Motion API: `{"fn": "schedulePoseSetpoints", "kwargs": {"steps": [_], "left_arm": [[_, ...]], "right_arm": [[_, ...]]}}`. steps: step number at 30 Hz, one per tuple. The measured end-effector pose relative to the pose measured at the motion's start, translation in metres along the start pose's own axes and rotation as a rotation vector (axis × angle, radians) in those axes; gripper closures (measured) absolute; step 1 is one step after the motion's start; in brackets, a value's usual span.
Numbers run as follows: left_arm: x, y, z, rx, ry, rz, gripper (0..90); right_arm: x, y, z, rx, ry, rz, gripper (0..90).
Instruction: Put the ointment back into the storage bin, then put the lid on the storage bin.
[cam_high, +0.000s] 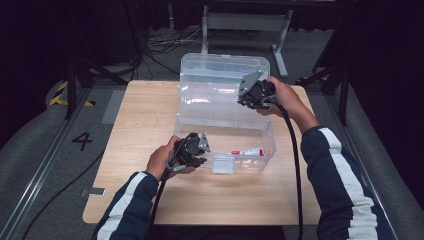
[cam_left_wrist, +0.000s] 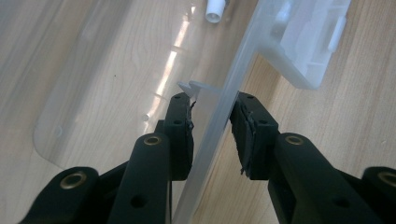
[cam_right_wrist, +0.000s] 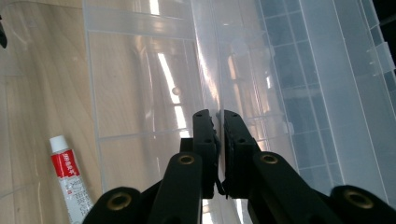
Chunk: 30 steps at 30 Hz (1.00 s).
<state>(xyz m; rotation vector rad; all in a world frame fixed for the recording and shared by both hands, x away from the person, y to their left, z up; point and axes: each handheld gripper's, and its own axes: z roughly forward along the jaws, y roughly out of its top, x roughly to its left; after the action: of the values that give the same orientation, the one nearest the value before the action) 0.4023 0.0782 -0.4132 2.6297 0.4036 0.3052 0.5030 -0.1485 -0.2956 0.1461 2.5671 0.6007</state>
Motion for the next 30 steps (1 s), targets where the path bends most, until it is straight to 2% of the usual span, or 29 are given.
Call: {"fn": "schedulePoseSetpoints", "kwargs": {"steps": [9,19,30], "left_arm": [[-0.001,-0.001,0.000,-0.013,0.006,-0.001,68.5],[-0.002,-0.001,0.000,-0.017,0.017,-0.003,67.6],[-0.002,-0.001,0.000,-0.018,0.019,-0.002,67.6]], "right_arm": [[0.012,0.000,-0.008,-0.001,-0.002,-0.030,86.2],[0.021,0.000,-0.012,0.005,-0.009,-0.040,86.0],[0.029,-0.005,-0.016,-0.025,-0.013,-0.005,85.1]]}}
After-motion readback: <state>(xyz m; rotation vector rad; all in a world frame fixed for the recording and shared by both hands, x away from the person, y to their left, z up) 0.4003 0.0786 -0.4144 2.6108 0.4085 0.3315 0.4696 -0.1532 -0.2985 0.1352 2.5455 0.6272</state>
